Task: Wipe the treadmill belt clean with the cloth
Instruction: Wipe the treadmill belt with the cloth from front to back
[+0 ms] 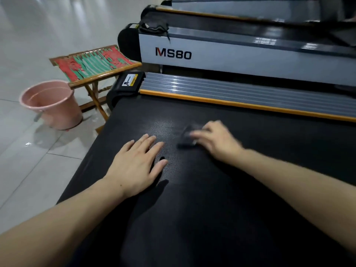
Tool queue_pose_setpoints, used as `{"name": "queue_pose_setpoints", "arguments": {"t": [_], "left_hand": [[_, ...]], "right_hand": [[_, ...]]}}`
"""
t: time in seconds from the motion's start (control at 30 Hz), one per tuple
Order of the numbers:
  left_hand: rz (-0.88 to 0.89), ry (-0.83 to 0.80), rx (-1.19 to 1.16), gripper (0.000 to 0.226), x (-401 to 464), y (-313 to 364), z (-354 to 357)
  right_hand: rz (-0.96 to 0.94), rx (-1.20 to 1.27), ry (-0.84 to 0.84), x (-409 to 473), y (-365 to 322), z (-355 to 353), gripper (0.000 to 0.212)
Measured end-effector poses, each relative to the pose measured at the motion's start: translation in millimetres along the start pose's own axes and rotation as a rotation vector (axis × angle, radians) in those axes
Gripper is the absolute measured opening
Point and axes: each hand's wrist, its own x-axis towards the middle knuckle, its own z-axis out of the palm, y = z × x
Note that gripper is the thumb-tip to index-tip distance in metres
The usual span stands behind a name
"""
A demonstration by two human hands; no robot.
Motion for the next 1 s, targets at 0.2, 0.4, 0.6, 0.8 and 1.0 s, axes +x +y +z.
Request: {"name": "queue_pose_setpoints", "arguments": {"t": [0.2, 0.4, 0.6, 0.8, 1.0], "left_hand": [[0.090, -0.044, 0.077, 0.064, -9, 13, 9], [0.067, -0.055, 0.080, 0.064, 6, 32, 10], [0.078, -0.064, 0.111, 0.065, 6, 43, 11], [0.068, -0.100, 0.149, 0.066, 3, 46, 2], [0.049, -0.132, 0.190, 0.065, 1, 66, -4]], "right_hand": [[0.336, 0.018, 0.045, 8, 25, 6, 0.025], [-0.172, 0.279, -0.202, -96, -57, -46, 0.028], [0.197, -0.058, -0.016, 1, 95, -9, 0.031], [0.309, 0.059, 0.033, -20, 65, -14, 0.029], [-0.221, 0.282, -0.145, -107, -26, -42, 0.028]]}}
